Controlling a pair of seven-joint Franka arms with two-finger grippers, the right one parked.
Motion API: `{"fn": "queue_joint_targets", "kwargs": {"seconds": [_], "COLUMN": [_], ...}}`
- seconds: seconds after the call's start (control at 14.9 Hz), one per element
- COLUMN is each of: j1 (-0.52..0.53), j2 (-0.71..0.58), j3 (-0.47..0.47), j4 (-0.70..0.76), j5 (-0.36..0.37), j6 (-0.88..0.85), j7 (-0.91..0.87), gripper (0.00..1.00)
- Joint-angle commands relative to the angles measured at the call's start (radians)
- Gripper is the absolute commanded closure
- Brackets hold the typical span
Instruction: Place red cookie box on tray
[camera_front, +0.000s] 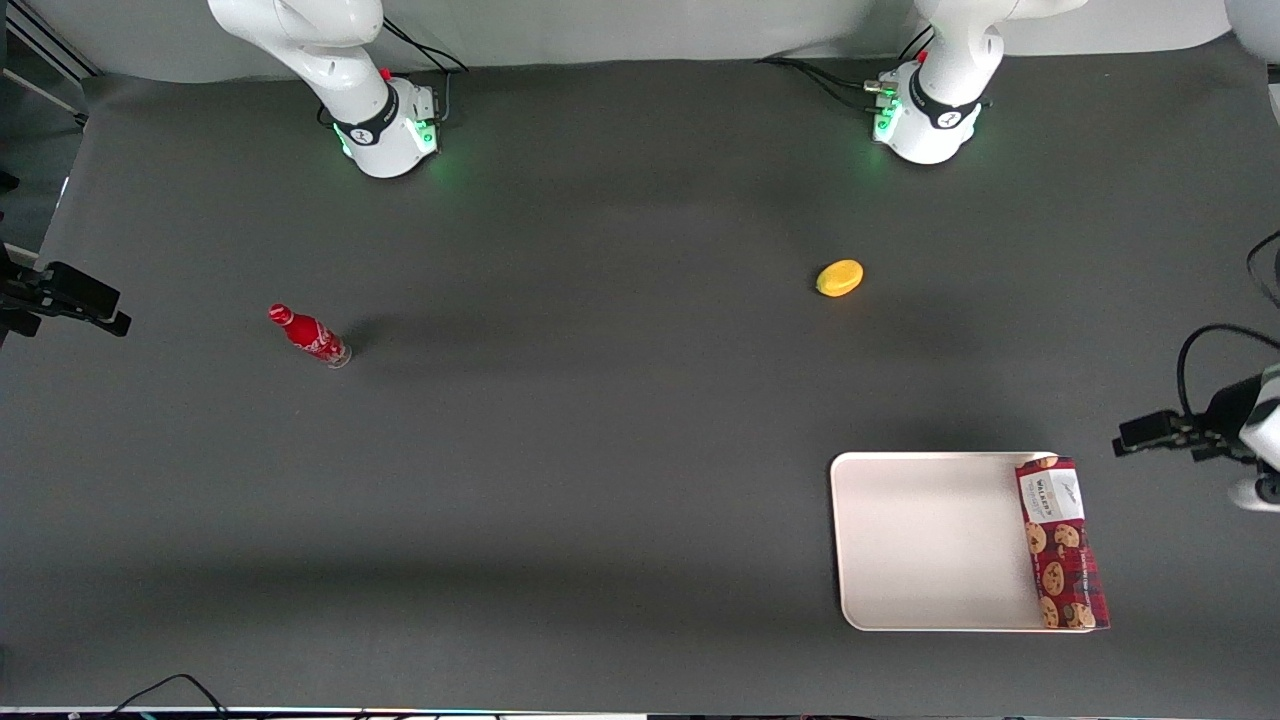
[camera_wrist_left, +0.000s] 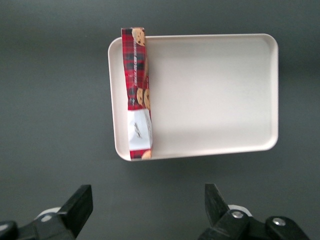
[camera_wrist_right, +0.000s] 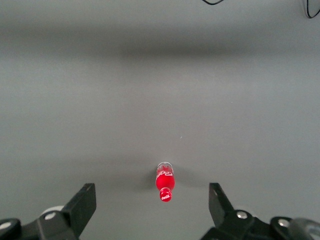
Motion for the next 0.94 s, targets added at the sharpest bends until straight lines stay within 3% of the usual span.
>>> {"fn": "queue_joint_targets", "kwargs": {"seconds": [0.0,0.34,0.88], "j1": [-0.042,-0.055,-0.051], "j2": [-0.204,-0.380,-0.425], "j3": [0.005,-0.059,-0.070], "j4": [-0.129,-0.129,-0.112], "j5": [0.063,0.143,0.151], "j6": [-0.079,-0.224,-0.291], "j7": [-0.061,-0.120,-0.114], "gripper": [0.00,0.00,0.00]}}
